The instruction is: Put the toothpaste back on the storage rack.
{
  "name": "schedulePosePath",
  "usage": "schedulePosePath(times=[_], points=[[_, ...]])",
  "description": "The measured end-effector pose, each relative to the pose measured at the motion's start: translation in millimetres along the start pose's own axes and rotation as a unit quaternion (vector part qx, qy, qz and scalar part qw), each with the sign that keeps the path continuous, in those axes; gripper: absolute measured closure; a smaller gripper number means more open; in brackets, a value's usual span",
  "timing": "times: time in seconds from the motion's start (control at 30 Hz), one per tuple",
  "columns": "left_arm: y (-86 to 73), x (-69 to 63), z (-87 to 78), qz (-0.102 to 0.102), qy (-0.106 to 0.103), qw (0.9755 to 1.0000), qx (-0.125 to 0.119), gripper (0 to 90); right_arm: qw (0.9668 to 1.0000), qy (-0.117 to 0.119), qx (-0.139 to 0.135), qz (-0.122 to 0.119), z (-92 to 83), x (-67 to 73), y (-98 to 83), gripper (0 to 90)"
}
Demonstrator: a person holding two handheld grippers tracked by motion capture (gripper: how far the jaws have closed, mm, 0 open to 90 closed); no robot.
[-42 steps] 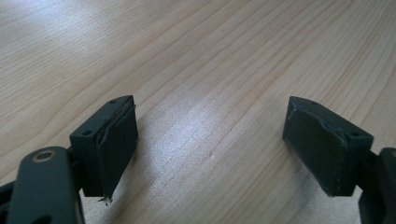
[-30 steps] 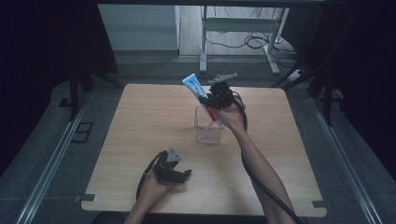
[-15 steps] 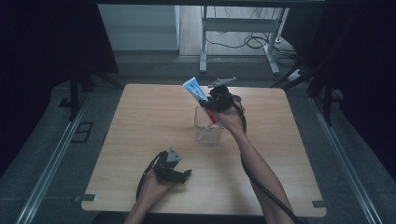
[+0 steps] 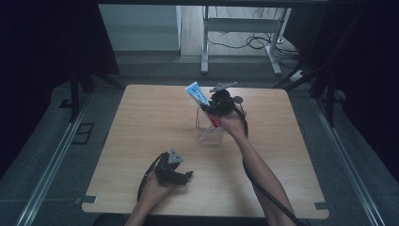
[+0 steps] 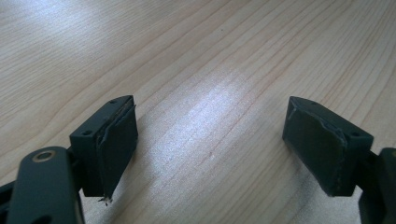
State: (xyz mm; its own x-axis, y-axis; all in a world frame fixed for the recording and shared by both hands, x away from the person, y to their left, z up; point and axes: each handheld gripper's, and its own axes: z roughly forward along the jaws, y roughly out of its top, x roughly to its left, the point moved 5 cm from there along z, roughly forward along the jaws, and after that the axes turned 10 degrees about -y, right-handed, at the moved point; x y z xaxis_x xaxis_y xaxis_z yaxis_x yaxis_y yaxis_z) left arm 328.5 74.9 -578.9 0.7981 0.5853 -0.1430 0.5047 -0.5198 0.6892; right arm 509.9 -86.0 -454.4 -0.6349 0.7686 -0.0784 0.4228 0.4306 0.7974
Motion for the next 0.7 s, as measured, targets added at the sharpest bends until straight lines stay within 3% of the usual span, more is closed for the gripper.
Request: schedulePosePath(times=[0.7], points=[[0.0,0.0,0.0,0.0,0.0,1.0,0.0,18.0,0.9999,0.007,0.011,-0.008,2.8,5.2,-11.8,71.7]])
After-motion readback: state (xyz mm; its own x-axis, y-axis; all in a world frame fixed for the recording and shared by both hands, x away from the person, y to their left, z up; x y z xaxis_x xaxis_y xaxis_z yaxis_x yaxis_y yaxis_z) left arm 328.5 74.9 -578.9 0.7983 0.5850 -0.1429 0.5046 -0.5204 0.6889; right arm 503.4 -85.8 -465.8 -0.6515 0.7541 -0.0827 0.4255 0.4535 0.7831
